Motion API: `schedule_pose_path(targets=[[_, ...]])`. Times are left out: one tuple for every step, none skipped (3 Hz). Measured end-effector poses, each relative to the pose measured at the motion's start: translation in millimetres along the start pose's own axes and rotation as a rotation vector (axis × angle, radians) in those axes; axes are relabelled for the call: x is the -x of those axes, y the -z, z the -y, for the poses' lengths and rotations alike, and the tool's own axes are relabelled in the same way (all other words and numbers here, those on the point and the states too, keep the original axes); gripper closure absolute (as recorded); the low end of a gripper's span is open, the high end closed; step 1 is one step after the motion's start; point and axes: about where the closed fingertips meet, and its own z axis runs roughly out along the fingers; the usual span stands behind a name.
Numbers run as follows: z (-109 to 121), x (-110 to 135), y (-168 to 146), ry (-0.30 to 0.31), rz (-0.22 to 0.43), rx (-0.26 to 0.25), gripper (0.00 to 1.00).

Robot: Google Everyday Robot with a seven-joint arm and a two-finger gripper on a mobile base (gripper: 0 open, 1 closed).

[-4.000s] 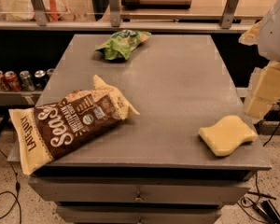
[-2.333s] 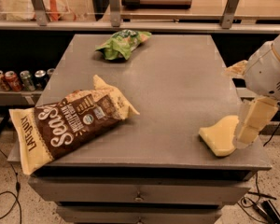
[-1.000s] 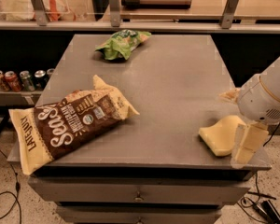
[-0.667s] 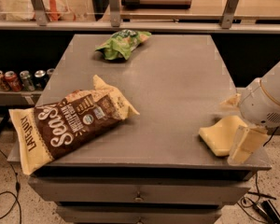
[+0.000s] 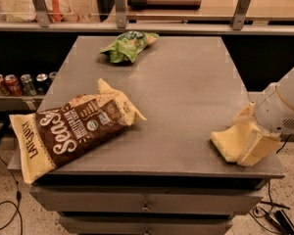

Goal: Move sponge near green rice chip bag

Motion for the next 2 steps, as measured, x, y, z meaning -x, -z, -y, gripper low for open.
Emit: schedule_pose_path(targets=[[3.7, -3.5, 8.8, -0.007, -0.017, -0.013, 0.88], [9.8, -6.0, 25.0, -0.020, -0.039, -0.043, 1.00]])
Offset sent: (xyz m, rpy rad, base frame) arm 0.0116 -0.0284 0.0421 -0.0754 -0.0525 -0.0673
